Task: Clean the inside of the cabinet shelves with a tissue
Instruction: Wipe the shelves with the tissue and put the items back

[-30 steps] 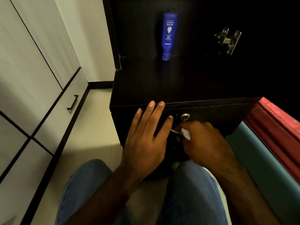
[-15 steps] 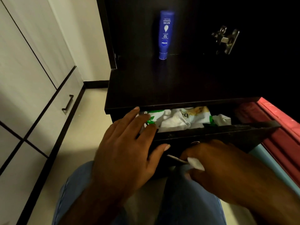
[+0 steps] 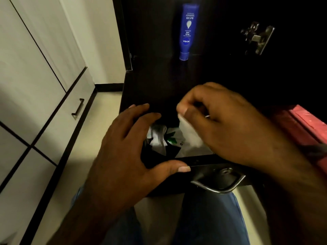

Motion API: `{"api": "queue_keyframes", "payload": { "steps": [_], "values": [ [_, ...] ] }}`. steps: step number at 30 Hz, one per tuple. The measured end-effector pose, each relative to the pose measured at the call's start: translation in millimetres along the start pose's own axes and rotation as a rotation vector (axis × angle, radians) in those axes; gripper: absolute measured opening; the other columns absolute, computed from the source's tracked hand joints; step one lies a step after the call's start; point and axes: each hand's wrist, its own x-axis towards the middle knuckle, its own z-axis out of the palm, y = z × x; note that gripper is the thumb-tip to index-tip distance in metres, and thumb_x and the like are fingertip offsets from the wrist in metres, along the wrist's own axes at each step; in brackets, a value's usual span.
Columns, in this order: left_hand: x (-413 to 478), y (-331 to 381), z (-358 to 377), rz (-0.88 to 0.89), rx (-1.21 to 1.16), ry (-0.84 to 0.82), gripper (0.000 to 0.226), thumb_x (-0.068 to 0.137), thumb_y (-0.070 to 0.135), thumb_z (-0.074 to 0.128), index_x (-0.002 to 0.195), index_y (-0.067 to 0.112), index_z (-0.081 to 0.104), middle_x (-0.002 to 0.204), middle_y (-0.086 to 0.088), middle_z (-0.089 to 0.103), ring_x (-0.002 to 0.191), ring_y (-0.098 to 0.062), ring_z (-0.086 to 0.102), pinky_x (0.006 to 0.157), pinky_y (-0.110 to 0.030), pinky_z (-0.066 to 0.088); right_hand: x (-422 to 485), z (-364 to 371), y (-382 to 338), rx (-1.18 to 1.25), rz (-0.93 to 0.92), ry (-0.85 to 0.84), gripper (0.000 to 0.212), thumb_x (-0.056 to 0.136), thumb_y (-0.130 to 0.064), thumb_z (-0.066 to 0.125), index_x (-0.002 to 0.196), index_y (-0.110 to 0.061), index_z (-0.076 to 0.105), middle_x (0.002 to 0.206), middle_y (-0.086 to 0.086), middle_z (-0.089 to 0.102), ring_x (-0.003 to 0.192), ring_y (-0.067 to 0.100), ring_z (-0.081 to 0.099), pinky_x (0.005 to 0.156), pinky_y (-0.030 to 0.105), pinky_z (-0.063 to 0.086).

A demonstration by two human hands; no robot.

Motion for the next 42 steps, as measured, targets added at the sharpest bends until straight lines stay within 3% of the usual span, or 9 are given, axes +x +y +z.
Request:
{"api": "queue_keyframes", "payload": {
  "steps": [5,9,14,18,24,28,33,38,42],
  "values": [
    [-1,1,-5,-0.030,-0.152,-0.051,0.116,0.045,0.078,0.071,0.145,0.042,0.024,0.146,0.028,0.035,0.142,-0.005,0.029,0.111,-0.033,0.031,6,20,-5,-0.099,-0.135,-0.249,0.034,0.090,-0.018,0.056,0.116,-0.037,0.067,0.116,-0.015,0.058,0.103,0.000,0.056,0.086,0.015,0.048],
    [2,2,-5,-0.023,-0.166,-0.064,0.123,0.041,0.076,0.072,0.145,0.046,0.015,0.142,0.042,0.023,0.144,-0.002,0.023,0.118,-0.054,0.026,20,41,-8,-0.272,-0.158,-0.465,0.038,0.090,-0.017,0.057,0.124,-0.034,0.062,0.124,-0.005,0.059,0.104,0.012,0.061,0.088,0.033,0.054],
    [1,-1,-7,-0.005,-0.108,-0.070,0.119,0.045,0.078,0.069,0.146,0.042,0.019,0.140,0.039,0.028,0.145,-0.007,0.023,0.115,-0.058,0.029,28,40,-5,-0.265,-0.243,-0.712,0.025,0.099,-0.018,0.047,0.116,-0.019,0.065,0.112,-0.005,0.065,0.100,0.010,0.060,0.091,0.032,0.050],
    [1,-4,-2,0.006,-0.086,-0.094,0.111,0.049,0.081,0.067,0.145,0.041,0.027,0.153,0.017,0.034,0.148,-0.009,0.020,0.116,-0.057,0.028,24,43,0,-0.166,-0.203,-0.546,0.022,0.099,-0.033,0.051,0.112,-0.024,0.066,0.103,-0.008,0.067,0.091,0.006,0.063,0.084,0.034,0.054],
    [3,-11,2,0.066,-0.008,-0.070,0.107,0.057,0.082,0.064,0.146,0.028,0.036,0.153,0.007,0.039,0.148,-0.017,0.025,0.114,-0.058,0.030,7,23,2,-0.007,-0.151,-0.133,0.014,0.096,-0.038,0.056,0.100,-0.035,0.069,0.084,-0.016,0.067,0.077,-0.001,0.064,0.069,0.025,0.056],
    [6,-6,3,0.168,0.188,-0.089,0.100,0.073,0.078,0.061,0.149,0.016,0.037,0.155,-0.003,0.037,0.149,-0.023,0.023,0.114,-0.055,0.034,0,28,11,-0.161,-0.189,0.230,0.029,0.097,-0.043,0.049,0.112,-0.028,0.069,0.110,-0.012,0.066,0.098,0.005,0.062,0.086,0.027,0.053],
    [13,-4,6,0.258,0.347,-0.093,0.094,0.082,0.074,0.050,0.150,0.010,0.038,0.155,-0.010,0.038,0.148,-0.027,0.027,0.114,-0.050,0.035,-6,56,21,-0.318,-0.067,0.297,0.045,0.098,-0.050,0.041,0.125,-0.023,0.065,0.131,-0.003,0.063,0.124,0.013,0.055,0.106,0.033,0.041],
    [22,-12,9,0.255,0.403,-0.108,0.093,0.085,0.076,0.039,0.148,0.009,0.042,0.153,-0.012,0.041,0.145,-0.028,0.032,0.116,-0.042,0.028,1,61,28,-0.354,-0.092,0.493,0.038,0.099,-0.046,0.044,0.108,-0.024,0.073,0.110,-0.006,0.071,0.107,0.013,0.063,0.096,0.034,0.046],
    [30,-19,15,0.278,0.421,-0.070,0.083,0.087,0.071,0.040,0.141,0.009,0.052,0.143,-0.012,0.053,0.137,-0.030,0.045,0.111,-0.046,0.037,10,67,35,-0.352,-0.171,0.661,0.039,0.101,-0.040,0.045,0.085,-0.020,0.074,0.086,-0.006,0.072,0.080,0.016,0.064,0.077,0.034,0.047]
  ]
}}
